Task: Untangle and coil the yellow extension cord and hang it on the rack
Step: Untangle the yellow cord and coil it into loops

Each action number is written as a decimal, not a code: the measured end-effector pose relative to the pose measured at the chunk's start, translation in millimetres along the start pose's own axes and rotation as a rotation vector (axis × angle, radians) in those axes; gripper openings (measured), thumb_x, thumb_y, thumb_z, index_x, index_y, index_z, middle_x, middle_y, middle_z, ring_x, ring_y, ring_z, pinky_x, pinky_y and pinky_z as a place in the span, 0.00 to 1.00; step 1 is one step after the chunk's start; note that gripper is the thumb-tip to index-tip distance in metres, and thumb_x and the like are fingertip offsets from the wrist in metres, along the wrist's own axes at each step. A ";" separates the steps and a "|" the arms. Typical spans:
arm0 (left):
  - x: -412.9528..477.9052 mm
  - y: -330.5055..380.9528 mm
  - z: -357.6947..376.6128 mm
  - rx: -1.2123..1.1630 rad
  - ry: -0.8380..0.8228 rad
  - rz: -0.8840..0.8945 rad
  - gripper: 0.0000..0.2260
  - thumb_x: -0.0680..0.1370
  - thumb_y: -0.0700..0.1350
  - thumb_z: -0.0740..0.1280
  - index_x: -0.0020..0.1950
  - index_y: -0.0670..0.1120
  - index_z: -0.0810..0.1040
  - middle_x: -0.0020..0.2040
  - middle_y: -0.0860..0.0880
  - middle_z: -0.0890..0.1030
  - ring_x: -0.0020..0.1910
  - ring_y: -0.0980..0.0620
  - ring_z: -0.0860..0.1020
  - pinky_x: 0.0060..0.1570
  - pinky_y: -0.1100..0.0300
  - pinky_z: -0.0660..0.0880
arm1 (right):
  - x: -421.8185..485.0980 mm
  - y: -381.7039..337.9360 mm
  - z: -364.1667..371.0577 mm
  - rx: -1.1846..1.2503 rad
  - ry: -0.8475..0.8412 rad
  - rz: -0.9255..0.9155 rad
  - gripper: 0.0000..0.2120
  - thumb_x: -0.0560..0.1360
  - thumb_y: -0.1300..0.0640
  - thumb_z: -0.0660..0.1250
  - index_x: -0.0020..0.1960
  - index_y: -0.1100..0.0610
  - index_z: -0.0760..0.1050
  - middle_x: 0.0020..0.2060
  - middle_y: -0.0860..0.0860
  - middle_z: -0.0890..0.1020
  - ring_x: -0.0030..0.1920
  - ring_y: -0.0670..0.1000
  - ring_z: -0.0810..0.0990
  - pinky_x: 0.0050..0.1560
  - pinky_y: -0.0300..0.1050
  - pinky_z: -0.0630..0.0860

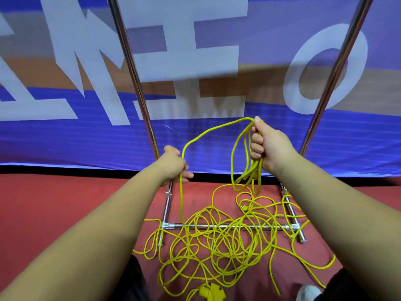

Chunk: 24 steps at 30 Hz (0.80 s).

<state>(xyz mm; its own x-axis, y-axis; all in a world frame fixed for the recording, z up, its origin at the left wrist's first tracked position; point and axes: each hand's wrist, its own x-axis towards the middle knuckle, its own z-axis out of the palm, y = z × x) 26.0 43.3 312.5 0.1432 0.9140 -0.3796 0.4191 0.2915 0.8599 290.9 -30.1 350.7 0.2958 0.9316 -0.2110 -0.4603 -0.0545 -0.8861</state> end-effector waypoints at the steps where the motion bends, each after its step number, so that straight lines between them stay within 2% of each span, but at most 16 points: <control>1: -3.9 5.6 1.4 -0.030 -0.025 0.043 0.13 0.82 0.33 0.59 0.63 0.47 0.65 0.49 0.41 0.77 0.40 0.42 0.85 0.40 0.46 0.84 | 0.8 2.0 -0.3 -0.004 0.017 0.011 0.17 0.84 0.42 0.66 0.43 0.52 0.72 0.27 0.47 0.63 0.22 0.46 0.59 0.23 0.39 0.58; 3: -9.5 10.4 0.7 0.058 -0.088 0.153 0.16 0.78 0.30 0.57 0.56 0.47 0.75 0.47 0.44 0.76 0.43 0.46 0.83 0.43 0.50 0.83 | 2.3 6.0 -1.4 -0.025 0.028 0.038 0.16 0.84 0.42 0.66 0.44 0.52 0.72 0.27 0.47 0.64 0.23 0.47 0.59 0.23 0.39 0.58; 4: -9.2 8.9 -1.8 0.194 -0.081 0.244 0.18 0.77 0.29 0.57 0.51 0.48 0.79 0.45 0.47 0.77 0.42 0.49 0.81 0.43 0.52 0.82 | 2.6 8.2 -1.5 -0.034 0.032 0.048 0.16 0.84 0.42 0.66 0.44 0.52 0.72 0.27 0.47 0.64 0.23 0.47 0.59 0.23 0.39 0.59; 6: -7.6 6.9 -7.2 0.605 0.008 0.427 0.18 0.74 0.31 0.65 0.43 0.55 0.82 0.43 0.52 0.78 0.42 0.52 0.79 0.42 0.57 0.77 | 2.8 11.2 -1.4 -0.028 0.051 0.064 0.16 0.84 0.42 0.65 0.44 0.52 0.72 0.27 0.46 0.64 0.23 0.47 0.59 0.23 0.39 0.59; 7: -5.6 6.6 -8.7 0.791 0.060 0.490 0.15 0.74 0.36 0.71 0.42 0.58 0.81 0.45 0.53 0.77 0.46 0.51 0.78 0.44 0.55 0.77 | 3.1 12.2 -1.4 -0.017 0.059 0.071 0.17 0.84 0.42 0.65 0.43 0.52 0.72 0.27 0.46 0.65 0.23 0.46 0.60 0.23 0.40 0.59; 9: -7.8 9.6 -7.0 1.001 0.129 0.535 0.08 0.72 0.48 0.79 0.44 0.60 0.82 0.49 0.53 0.73 0.54 0.49 0.73 0.47 0.49 0.78 | 4.0 13.0 -1.6 -0.004 0.062 0.081 0.17 0.84 0.42 0.65 0.43 0.51 0.71 0.27 0.46 0.65 0.23 0.46 0.60 0.24 0.40 0.59; 12: -13.2 16.7 -2.4 1.153 0.144 0.622 0.10 0.72 0.60 0.77 0.51 0.60 0.84 0.51 0.52 0.69 0.56 0.48 0.68 0.46 0.50 0.73 | 5.3 13.6 -2.5 -0.018 0.067 0.083 0.17 0.84 0.42 0.65 0.43 0.52 0.72 0.27 0.46 0.65 0.24 0.47 0.60 0.24 0.40 0.60; 14: -15.8 22.5 -2.4 1.102 0.106 0.686 0.11 0.74 0.61 0.75 0.52 0.58 0.86 0.51 0.52 0.70 0.55 0.48 0.68 0.49 0.49 0.73 | 5.5 14.5 -3.6 -0.057 0.076 0.086 0.16 0.84 0.42 0.66 0.44 0.52 0.72 0.28 0.46 0.66 0.24 0.47 0.61 0.25 0.40 0.61; 16: -19.0 27.7 -4.5 0.935 0.081 0.664 0.08 0.76 0.58 0.75 0.52 0.59 0.86 0.49 0.51 0.72 0.53 0.49 0.70 0.50 0.51 0.73 | 5.4 15.6 -5.1 -0.117 0.059 0.107 0.15 0.83 0.42 0.68 0.45 0.52 0.73 0.29 0.47 0.67 0.25 0.48 0.62 0.26 0.41 0.62; 19: -24.6 30.0 -8.4 0.630 0.099 0.574 0.02 0.77 0.53 0.73 0.49 0.58 0.85 0.41 0.48 0.79 0.43 0.46 0.78 0.42 0.51 0.77 | 2.6 21.0 -5.7 -0.254 -0.030 0.150 0.13 0.80 0.46 0.72 0.44 0.51 0.73 0.30 0.48 0.68 0.25 0.48 0.63 0.26 0.41 0.62; 22: -29.4 29.1 -11.2 0.346 0.050 0.488 0.06 0.78 0.43 0.71 0.51 0.53 0.85 0.36 0.50 0.83 0.39 0.45 0.83 0.44 0.50 0.82 | -4.1 27.7 -0.6 -0.382 -0.119 0.177 0.12 0.78 0.48 0.75 0.51 0.55 0.76 0.35 0.49 0.80 0.26 0.48 0.66 0.27 0.41 0.65; 24: -31.1 29.2 -9.4 0.166 0.015 0.435 0.10 0.78 0.37 0.70 0.57 0.48 0.84 0.38 0.49 0.85 0.40 0.46 0.85 0.51 0.49 0.84 | -10.2 30.9 5.6 -0.423 -0.202 0.192 0.14 0.78 0.49 0.75 0.55 0.56 0.75 0.47 0.50 0.88 0.27 0.48 0.67 0.30 0.42 0.68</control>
<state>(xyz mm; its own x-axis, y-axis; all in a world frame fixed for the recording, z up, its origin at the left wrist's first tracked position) 25.4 26.0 352.6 0.3246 0.9458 0.0103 0.4607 -0.1676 0.8716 269.0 -39.3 327.8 0.0525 0.9392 -0.3392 -0.0987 -0.3331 -0.9377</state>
